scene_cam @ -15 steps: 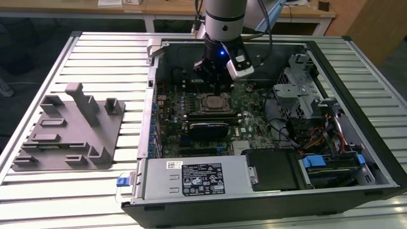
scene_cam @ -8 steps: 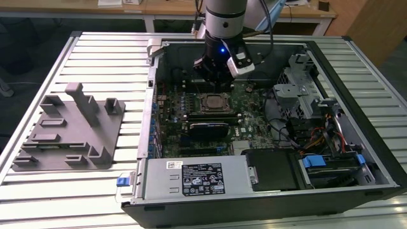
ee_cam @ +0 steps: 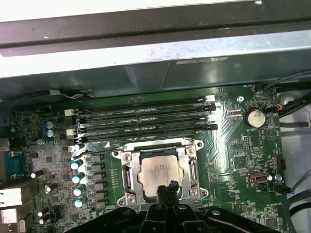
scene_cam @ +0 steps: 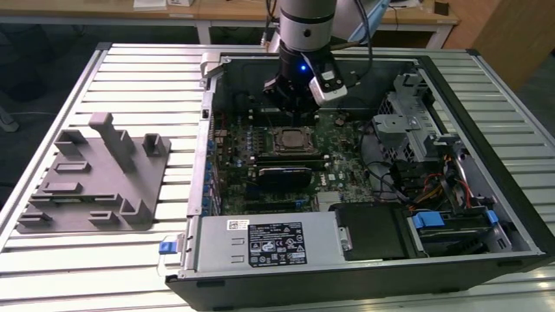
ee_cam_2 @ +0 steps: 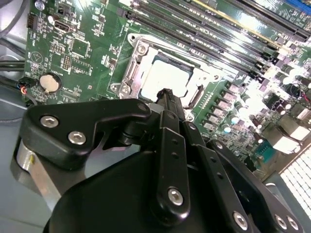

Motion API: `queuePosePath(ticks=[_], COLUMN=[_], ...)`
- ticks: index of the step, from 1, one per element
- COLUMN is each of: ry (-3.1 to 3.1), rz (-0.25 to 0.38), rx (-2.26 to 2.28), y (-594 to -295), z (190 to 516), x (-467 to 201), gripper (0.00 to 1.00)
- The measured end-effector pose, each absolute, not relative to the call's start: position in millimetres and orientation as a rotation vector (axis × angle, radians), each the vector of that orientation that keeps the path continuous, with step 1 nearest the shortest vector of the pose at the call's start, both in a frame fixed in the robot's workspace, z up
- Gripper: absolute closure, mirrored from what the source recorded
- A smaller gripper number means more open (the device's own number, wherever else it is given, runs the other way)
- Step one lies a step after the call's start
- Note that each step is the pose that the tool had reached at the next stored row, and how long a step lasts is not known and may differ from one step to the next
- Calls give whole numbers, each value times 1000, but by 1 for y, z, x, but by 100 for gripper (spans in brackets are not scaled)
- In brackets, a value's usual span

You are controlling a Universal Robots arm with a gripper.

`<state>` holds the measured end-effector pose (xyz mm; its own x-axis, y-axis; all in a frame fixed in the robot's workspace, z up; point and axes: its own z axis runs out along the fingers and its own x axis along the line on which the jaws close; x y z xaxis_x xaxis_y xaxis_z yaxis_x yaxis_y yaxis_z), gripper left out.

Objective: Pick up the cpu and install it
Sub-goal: 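Install the first cpu locking lever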

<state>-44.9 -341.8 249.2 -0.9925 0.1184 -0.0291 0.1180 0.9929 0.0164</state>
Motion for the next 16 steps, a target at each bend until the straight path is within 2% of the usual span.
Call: queuePosePath(ticks=[16], ry=[3106], rz=[23], rx=[184], y=[-342], z=[249], x=[-68], gripper=[89])
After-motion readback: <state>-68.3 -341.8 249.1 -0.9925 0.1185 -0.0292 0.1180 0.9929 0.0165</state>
